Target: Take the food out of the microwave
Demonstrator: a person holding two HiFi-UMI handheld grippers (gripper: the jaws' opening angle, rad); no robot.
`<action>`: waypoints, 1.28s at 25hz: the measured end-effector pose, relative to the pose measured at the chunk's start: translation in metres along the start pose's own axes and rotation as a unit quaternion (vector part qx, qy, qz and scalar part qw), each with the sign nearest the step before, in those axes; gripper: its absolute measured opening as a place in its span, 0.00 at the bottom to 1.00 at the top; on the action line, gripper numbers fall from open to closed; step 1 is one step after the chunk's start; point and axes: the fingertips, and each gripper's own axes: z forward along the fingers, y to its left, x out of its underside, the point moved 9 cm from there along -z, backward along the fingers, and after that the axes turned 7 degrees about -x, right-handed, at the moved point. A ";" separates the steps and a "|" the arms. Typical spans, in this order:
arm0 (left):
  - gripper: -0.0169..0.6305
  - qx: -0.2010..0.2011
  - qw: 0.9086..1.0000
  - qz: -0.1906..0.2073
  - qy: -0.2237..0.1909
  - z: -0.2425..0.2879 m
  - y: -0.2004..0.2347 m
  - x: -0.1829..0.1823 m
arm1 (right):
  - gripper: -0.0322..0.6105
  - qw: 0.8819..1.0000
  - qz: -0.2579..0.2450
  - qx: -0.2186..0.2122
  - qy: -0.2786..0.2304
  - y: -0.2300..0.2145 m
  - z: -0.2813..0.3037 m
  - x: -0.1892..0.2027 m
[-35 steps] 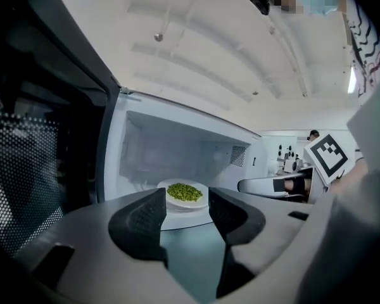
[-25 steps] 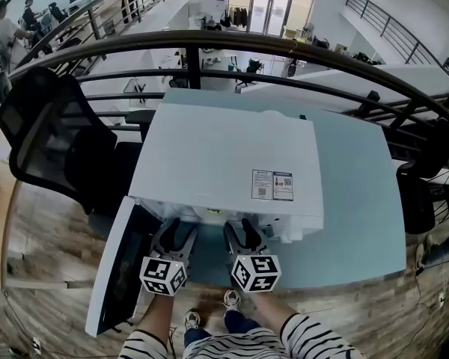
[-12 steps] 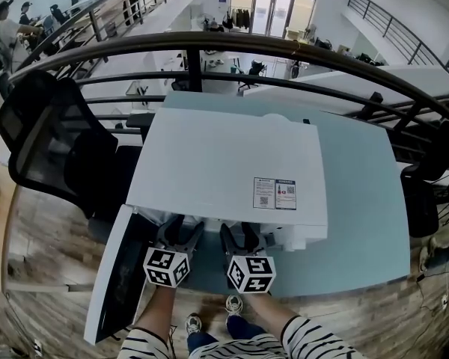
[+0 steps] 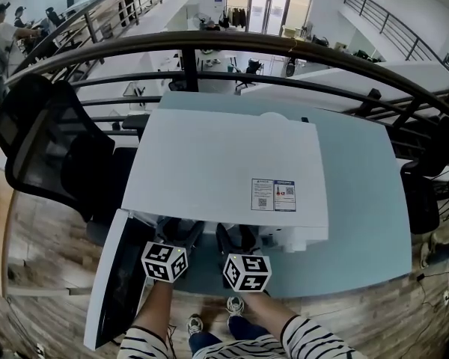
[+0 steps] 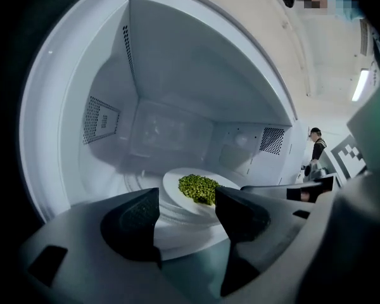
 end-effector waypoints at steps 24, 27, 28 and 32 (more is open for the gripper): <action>0.43 0.029 0.999 0.002 0.026 0.001 -0.013 0.001 | 0.45 0.999 -0.007 -0.037 0.021 0.004 -0.006 0.003; 0.43 0.026 0.999 -0.004 0.025 -0.008 -0.016 0.005 | 0.45 0.999 -0.001 -0.042 0.023 0.007 -0.011 0.005; 0.43 0.025 0.999 -0.006 0.023 -0.011 -0.017 0.005 | 0.45 0.999 0.000 -0.044 0.023 0.009 -0.012 0.006; 0.43 0.020 0.999 -0.017 0.020 -0.022 -0.021 0.008 | 0.45 0.998 0.005 -0.049 0.024 0.012 -0.020 0.007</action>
